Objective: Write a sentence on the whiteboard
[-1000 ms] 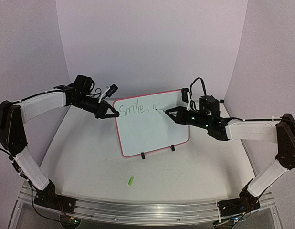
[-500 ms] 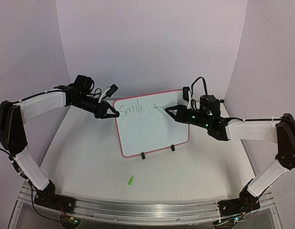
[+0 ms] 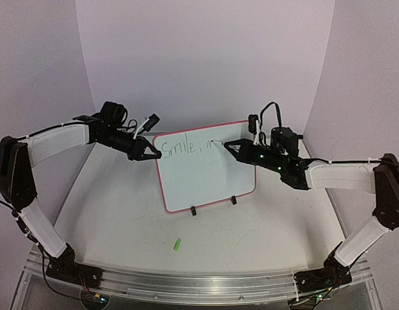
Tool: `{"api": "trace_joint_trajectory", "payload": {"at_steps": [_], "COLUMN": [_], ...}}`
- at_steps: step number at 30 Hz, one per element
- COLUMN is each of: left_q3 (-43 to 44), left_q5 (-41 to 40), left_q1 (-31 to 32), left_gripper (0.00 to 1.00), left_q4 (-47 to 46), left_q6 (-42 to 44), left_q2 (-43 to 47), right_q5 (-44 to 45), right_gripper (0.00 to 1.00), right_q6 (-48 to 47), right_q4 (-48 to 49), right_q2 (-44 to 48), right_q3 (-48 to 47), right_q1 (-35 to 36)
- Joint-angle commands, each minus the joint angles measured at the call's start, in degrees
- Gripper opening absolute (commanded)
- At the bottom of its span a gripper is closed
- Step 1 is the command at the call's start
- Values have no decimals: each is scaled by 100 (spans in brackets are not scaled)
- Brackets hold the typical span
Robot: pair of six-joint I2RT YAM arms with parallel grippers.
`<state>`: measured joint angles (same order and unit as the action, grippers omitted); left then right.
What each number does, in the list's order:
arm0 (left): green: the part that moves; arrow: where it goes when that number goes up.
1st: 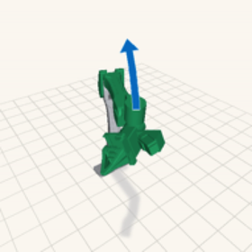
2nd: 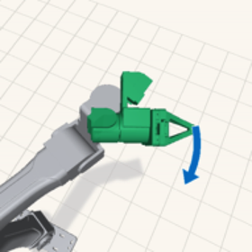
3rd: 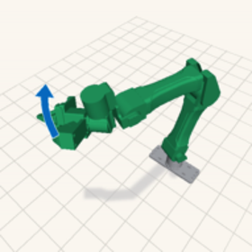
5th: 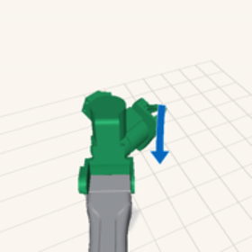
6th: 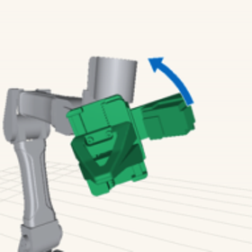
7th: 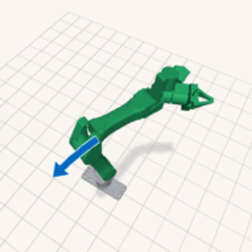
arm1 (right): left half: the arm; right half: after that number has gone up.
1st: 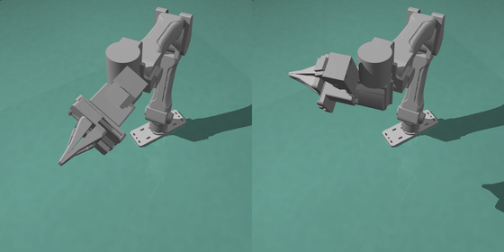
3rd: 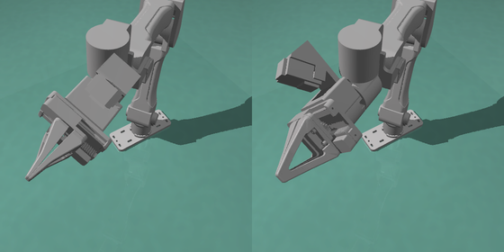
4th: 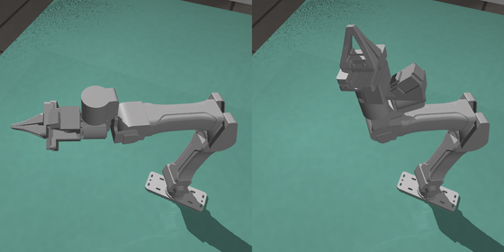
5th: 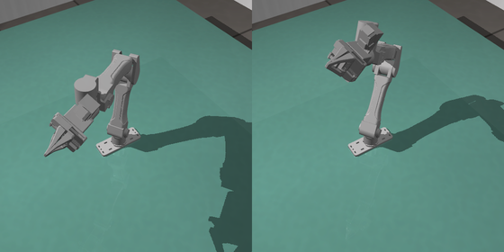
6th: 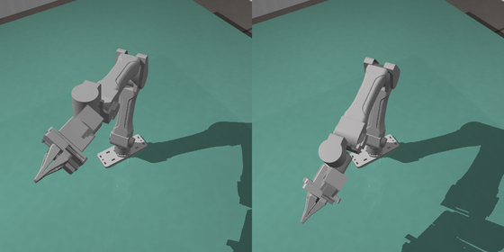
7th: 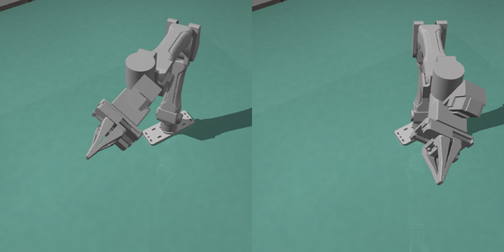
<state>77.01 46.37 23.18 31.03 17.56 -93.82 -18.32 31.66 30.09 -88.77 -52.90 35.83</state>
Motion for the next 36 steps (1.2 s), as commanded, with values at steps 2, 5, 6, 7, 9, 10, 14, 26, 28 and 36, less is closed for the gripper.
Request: {"api": "trace_joint_trajectory", "payload": {"at_steps": [2,5,6,7,9,10,14,26,28,36], "left_q3": [50,51,51,51,51,51,51,51,51,51], "left_q5": [-726,-726,-726,-725,-726,-726,-726,-717,-717,-718], "left_q1": [-23,-24,-24,-24,-24,-24,-23,-24,-24,-24], "left_gripper": [0,0,0,0,0,0,0,0,0,0], "left_q4": [55,60,56,53,55,54,50,56,55,56], "left_q6": [503,507,503,501,504,503,506,503,503,508], "left_q2": [16,24,22,23,20,18,18,-1,-4,-4], "right_q5": [558,619,623,624,615,602,538,491,478,146], "right_gripper": [0,0,0,0,0,0,0,0,0,0], "right_q6": [62,85,86,86,75,73,45,147,141,78], "right_q4": [193,192,189,177,140,122,29,-6,-9,46], "right_q2": [119,161,171,170,159,148,99,140,177,566], "right_q3": [-27,67,89,100,105,105,120,403,386,300], "right_q1": [-33,-33,-33,-30,-31,-31,-28,-33,-32,-31]}}
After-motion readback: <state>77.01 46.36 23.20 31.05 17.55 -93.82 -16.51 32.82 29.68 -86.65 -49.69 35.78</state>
